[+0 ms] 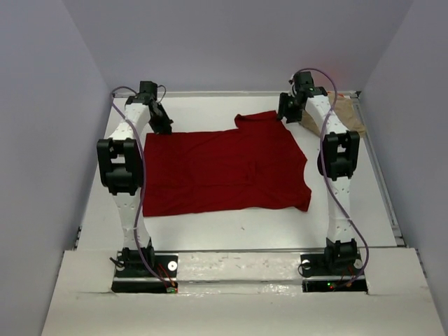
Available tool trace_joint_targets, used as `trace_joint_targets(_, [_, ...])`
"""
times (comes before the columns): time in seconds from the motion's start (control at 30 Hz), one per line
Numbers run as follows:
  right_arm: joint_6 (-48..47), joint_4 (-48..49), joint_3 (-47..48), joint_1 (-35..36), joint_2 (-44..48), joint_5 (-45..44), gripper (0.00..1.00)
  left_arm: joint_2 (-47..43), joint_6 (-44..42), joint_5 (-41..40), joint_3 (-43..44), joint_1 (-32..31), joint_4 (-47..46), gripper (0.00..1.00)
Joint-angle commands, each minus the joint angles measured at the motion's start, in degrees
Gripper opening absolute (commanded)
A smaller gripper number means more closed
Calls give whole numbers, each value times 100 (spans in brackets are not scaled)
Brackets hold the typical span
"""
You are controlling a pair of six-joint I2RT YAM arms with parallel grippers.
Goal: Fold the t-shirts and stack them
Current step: Fold the tshirt
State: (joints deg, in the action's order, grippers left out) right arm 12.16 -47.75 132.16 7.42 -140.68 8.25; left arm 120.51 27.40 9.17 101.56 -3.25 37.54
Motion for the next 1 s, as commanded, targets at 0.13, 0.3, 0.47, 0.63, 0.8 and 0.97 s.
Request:
trace_joint_targets(0.13, [-223,97,724,-179,-434,1301,55,-185,116,708,208,298,-412,0])
trace_joint_targets(0.3, [40,292,1091,-478,-732,2223,55,7,143,1200,303,553,-607,1])
trace_joint_targets(0.47, [216,371,1830,-803,-1163,2540,51,61,170,1377,321,579,-730,2])
trace_joint_targets(0.63, [515,740,1937,-988,-1488,3279,47,122,117,1377,382,623,-677,2])
trace_joint_targets(0.8, [769,1065,1735,-988,-1541,3753,47,140,152,1456,294,623,-757,2])
trace_joint_targets(0.97, [612,1014,1532,-866,-1515,3816,47,87,196,1439,198,597,-845,2])
